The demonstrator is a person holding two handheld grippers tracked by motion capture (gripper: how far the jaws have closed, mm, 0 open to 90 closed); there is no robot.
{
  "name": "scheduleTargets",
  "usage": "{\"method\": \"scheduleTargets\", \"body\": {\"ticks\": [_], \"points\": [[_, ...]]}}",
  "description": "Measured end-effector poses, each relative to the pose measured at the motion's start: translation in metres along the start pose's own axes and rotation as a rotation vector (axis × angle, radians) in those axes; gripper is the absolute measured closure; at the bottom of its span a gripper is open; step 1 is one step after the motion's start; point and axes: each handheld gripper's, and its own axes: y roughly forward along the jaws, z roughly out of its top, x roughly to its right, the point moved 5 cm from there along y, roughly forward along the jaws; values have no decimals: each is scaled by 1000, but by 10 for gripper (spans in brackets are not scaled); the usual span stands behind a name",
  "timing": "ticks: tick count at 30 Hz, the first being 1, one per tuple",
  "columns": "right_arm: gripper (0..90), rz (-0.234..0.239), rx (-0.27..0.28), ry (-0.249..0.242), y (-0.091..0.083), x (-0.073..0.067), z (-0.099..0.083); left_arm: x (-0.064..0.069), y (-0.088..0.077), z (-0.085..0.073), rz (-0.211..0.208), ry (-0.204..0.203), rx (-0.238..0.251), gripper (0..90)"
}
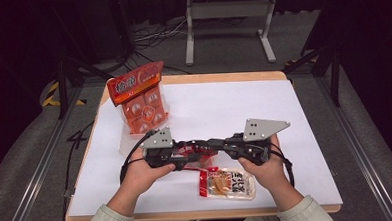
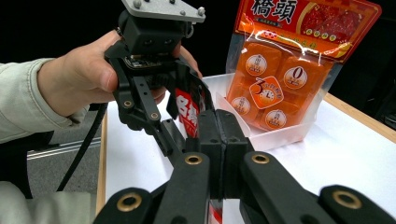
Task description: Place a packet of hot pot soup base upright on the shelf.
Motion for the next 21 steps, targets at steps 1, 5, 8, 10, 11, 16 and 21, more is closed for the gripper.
{"method": "scheduleTargets", "body": {"ticks": [1, 5, 8, 10, 11, 16, 21], "points": [[900, 0, 2, 1, 0, 0, 0, 0, 0, 0, -4, -1, 3, 710], [900, 0, 4, 2, -1, 0, 0, 2, -1, 0, -24, 2, 4, 794], [900, 0, 1, 3, -1, 1, -1, 4, -1, 1, -35, 9, 3, 841], [900, 0, 0, 4, -1, 1, -1, 4, -1, 1, -37, 8, 3, 862], [900, 0, -2, 6, -1, 1, -1, 4, -2, 1, -35, 11, 1, 862], [887, -2, -3, 5, 0, 2, -1, 4, -4, 2, -37, 17, 3, 882], [818, 8, -8, 29, -1, 3, -2, 4, -7, 3, -33, 20, 2, 892]]}}
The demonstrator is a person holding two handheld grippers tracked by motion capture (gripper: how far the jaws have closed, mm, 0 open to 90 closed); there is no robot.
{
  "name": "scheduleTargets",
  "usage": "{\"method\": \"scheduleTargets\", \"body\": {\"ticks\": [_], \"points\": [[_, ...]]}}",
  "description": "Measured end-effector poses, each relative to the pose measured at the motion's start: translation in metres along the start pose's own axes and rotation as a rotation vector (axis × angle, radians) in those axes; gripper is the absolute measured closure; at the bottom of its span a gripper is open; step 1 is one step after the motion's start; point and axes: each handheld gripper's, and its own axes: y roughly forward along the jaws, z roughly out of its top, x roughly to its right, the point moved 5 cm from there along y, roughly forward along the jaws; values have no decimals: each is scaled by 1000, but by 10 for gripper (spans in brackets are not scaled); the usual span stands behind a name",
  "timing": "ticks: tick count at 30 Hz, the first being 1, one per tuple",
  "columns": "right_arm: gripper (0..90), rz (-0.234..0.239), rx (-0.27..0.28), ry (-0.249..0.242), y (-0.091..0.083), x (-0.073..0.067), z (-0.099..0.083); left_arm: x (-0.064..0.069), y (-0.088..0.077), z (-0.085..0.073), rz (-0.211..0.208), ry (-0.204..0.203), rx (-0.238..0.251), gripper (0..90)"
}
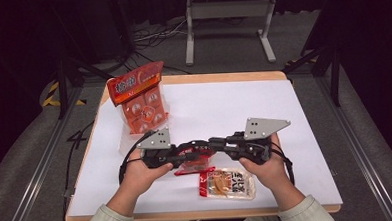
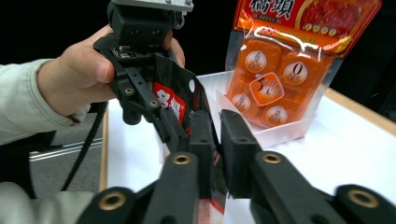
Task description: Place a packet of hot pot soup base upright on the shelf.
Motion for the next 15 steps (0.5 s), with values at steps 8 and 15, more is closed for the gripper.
{"method": "scheduleTargets", "body": {"ticks": [8, 15], "points": [[726, -26, 6, 24, -7, 6, -1, -3, -11, 3, 14, 7, 7, 893], [690, -55, -19, 61, -16, 17, -7, -7, -28, 8, 36, 14, 17, 893]]}}
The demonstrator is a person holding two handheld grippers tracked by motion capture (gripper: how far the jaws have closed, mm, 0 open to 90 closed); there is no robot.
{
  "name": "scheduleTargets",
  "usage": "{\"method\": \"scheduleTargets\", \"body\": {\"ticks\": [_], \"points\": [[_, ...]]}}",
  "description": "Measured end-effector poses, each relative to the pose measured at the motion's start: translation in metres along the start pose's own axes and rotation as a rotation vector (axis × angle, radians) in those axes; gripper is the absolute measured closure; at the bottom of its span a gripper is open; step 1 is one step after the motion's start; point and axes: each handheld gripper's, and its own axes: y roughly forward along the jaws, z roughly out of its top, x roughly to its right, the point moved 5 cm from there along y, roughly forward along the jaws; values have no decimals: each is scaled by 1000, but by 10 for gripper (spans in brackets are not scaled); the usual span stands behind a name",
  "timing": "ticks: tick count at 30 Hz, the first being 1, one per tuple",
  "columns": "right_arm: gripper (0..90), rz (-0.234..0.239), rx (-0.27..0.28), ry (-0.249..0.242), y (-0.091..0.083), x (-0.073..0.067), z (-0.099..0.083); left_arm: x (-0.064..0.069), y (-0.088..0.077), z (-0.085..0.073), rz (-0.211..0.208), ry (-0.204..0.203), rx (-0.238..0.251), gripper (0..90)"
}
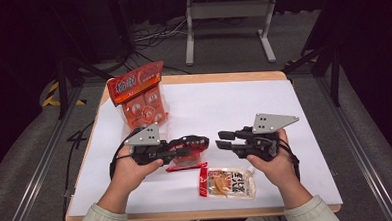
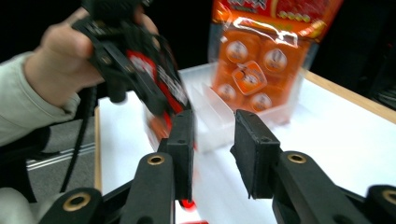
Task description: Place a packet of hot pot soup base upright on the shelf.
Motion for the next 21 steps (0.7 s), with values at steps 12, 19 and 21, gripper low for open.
{"method": "scheduleTargets", "body": {"ticks": [12, 19, 21], "points": [[687, -89, -22, 40, -23, 24, -9, -8, -29, 7, 56, 10, 23, 893], [688, -125, -21, 70, -35, 37, -14, -14, -40, 10, 71, 10, 38, 892], [688, -132, -24, 77, -37, 40, -16, -15, -44, 11, 82, 12, 45, 893]]}}
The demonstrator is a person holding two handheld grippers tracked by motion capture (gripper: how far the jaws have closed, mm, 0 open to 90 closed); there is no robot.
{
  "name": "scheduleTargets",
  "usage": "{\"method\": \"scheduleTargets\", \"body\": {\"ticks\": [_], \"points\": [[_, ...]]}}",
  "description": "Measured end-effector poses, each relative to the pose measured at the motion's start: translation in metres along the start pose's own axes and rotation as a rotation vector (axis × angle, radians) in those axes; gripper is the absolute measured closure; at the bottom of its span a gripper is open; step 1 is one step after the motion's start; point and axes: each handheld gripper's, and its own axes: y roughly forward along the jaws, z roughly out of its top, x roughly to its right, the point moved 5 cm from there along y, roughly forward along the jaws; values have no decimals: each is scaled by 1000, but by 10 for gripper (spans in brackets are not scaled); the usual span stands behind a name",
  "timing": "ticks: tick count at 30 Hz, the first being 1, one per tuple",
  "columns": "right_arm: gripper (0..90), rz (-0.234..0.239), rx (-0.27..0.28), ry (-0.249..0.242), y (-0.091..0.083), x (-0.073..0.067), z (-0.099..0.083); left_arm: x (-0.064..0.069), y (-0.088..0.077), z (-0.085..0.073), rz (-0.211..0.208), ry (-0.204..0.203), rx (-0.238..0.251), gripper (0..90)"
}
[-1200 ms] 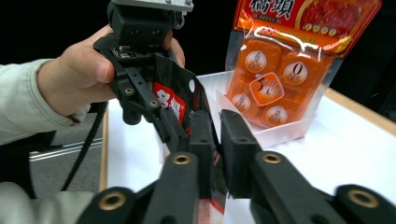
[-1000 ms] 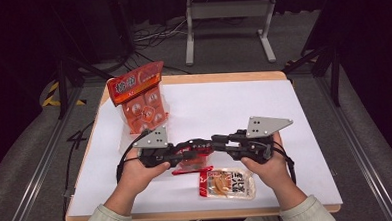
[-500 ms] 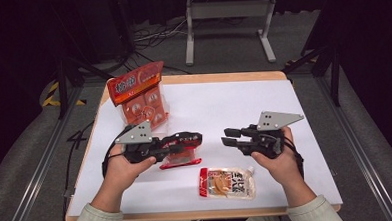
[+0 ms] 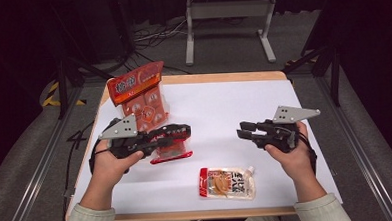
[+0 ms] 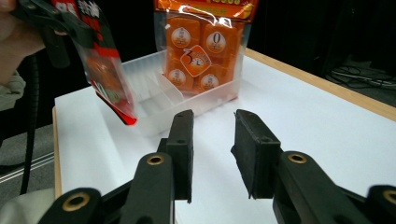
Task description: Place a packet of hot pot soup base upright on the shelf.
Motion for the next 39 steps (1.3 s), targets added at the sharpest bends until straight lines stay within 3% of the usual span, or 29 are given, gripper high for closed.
{"method": "scheduleTargets", "body": {"ticks": [10, 13, 23, 37, 39], "points": [[687, -18, -12, 31, -3, 11, -7, -10, -21, 7, 46, 12, 19, 893], [687, -22, -13, 39, -4, 14, -9, -15, -27, 7, 63, 48, 5, 892], [687, -32, -8, 57, -7, 21, -11, -36, -36, 6, 84, 43, 25, 892], [684, -42, -7, 69, -9, 26, -13, -64, -37, 6, 79, 75, 15, 891], [684, -42, -4, 69, -10, 26, -13, -67, -36, 5, 44, 99, 25, 890]]}}
